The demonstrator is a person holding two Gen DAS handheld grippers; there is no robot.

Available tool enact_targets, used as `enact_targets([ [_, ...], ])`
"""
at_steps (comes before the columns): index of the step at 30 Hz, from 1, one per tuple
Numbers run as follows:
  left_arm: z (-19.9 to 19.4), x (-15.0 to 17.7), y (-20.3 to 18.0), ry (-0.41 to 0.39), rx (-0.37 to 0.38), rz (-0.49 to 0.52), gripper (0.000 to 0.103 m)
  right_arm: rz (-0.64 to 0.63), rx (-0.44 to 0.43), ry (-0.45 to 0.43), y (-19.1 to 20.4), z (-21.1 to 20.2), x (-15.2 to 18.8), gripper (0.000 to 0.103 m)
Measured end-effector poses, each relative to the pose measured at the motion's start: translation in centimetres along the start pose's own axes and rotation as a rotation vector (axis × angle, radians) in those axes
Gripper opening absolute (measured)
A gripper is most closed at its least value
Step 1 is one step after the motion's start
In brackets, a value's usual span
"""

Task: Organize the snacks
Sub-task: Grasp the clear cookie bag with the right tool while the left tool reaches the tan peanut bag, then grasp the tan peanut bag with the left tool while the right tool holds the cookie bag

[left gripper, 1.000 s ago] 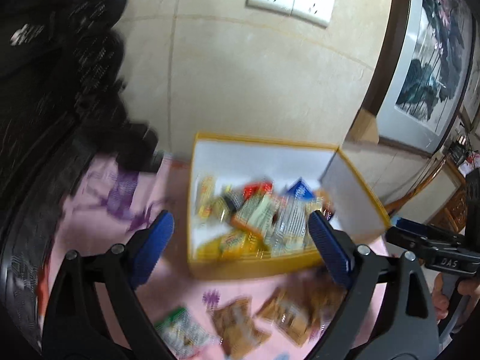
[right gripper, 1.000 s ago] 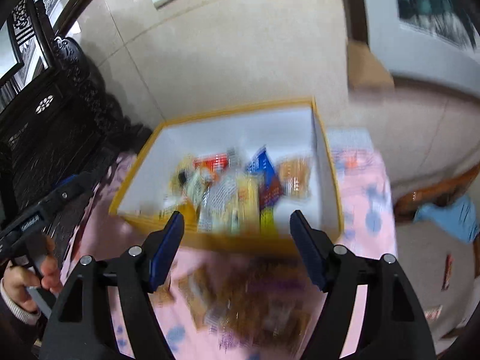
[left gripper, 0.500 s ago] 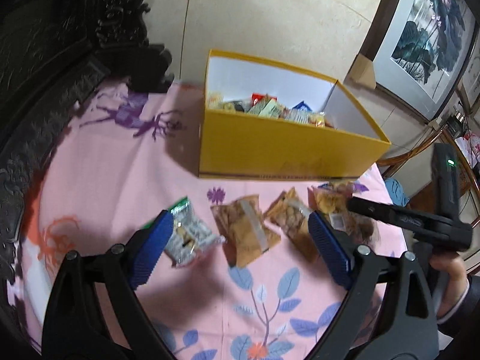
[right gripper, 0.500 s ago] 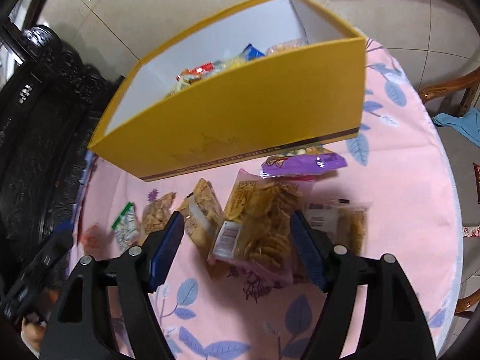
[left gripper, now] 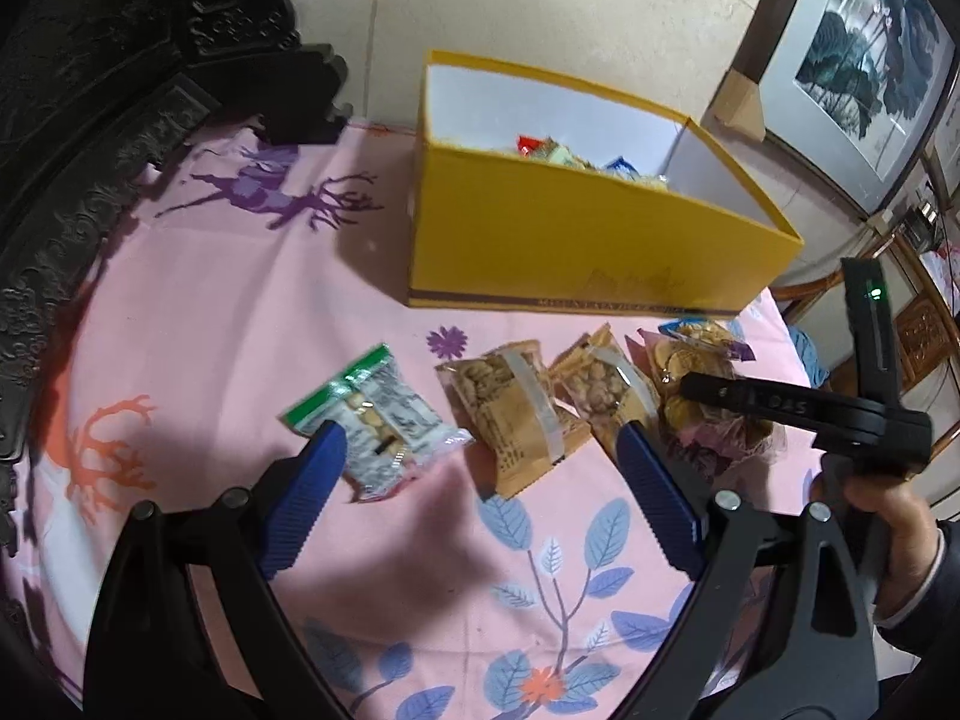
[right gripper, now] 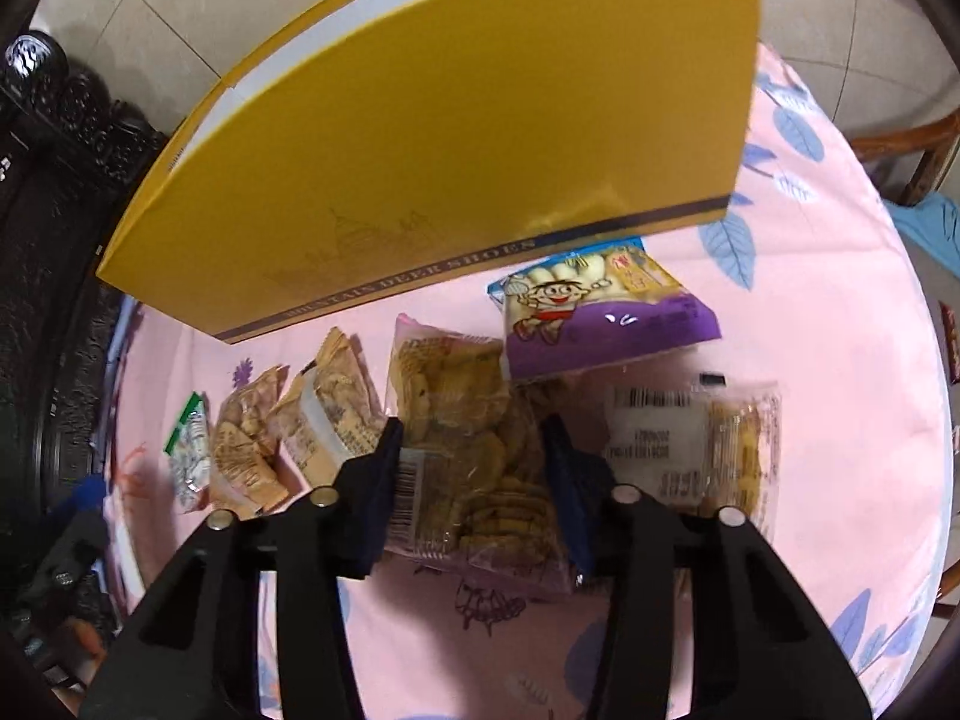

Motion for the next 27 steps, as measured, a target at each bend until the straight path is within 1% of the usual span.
enact_targets([
  [2, 0.7, 0.0, -0.5, 0.007, 0.008, 0.003, 0.093, -0.005, -0.005, -0.001, -0.1, -0.6, 0.6, 0.043],
  [6, 2.4, -0.5, -2.1, 0.01, 0.051, 0.011, 0.092, 0.042, -0.057, 0.008, -0.6, -1.9, 2.1, 0.043],
  [7, 2.9, -0.6, -2.5, 0.007, 0.05, 0.016, 0.092, 0.054, -0.065, 0.018, -0.8, -2.2, 2.7, 0.043],
  [9, 4.2, -0.6, -3.0, 0.018, 0.05, 0.017, 0.086, 0.076, -0.066, 0.031, -1.0, -2.4, 3.3, 0.044],
  [10, 4.8, -0.5, -3.1, 0.028, 0.052, 0.011, 0.085, 0.088, -0.071, 0.04, -1.3, -2.6, 3.7, 0.044],
  [12, 6.0, -0.3, -3.1, 0.047, 0.051, -0.006, 0.077, 0.11, -0.073, 0.053, -1.9, -2.8, 4.5, 0.044],
  [14, 7.2, 0.1, -2.9, 0.078, 0.032, -0.016, 0.073, 0.115, -0.075, 0.061, -2.4, -3.0, 5.0, 0.044],
  [18, 8.4, 0.5, -1.9, 0.098, 0.003, -0.047, 0.068, 0.107, -0.077, 0.063, -2.5, -3.2, 5.4, 0.044],
  [20, 8.7, 0.5, -1.7, 0.096, 0.009, -0.043, 0.068, 0.111, -0.078, 0.061, -2.5, -3.2, 5.2, 0.044],
  [22, 9.0, 0.4, -1.7, 0.098, -0.001, -0.026, 0.068, 0.111, -0.08, 0.059, -2.7, -3.3, 5.1, 0.044],
  [24, 9.4, 0.4, -1.5, 0.107, 0.003, -0.045, 0.073, 0.104, -0.077, 0.058, -2.3, -3.0, 5.1, 0.044],
  [25, 9.5, 0.4, -1.4, 0.102, 0.016, -0.063, 0.073, 0.103, -0.077, 0.058, -2.1, -2.9, 5.0, 0.044],
  [27, 9.6, 0.4, -1.5, 0.1, 0.006, -0.047, 0.073, 0.104, -0.077, 0.055, -2.0, -2.8, 5.1, 0.044],
])
Point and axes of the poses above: each gripper's, at about its wrist camera, not at the fingertips, and z roughly the way its jaws point, y to its left, x to its underside, the point moved 7 cm from there along z, roughly the way its jaws point, and after that the axes turned 3 degrees about x, right-handed, at the moved point
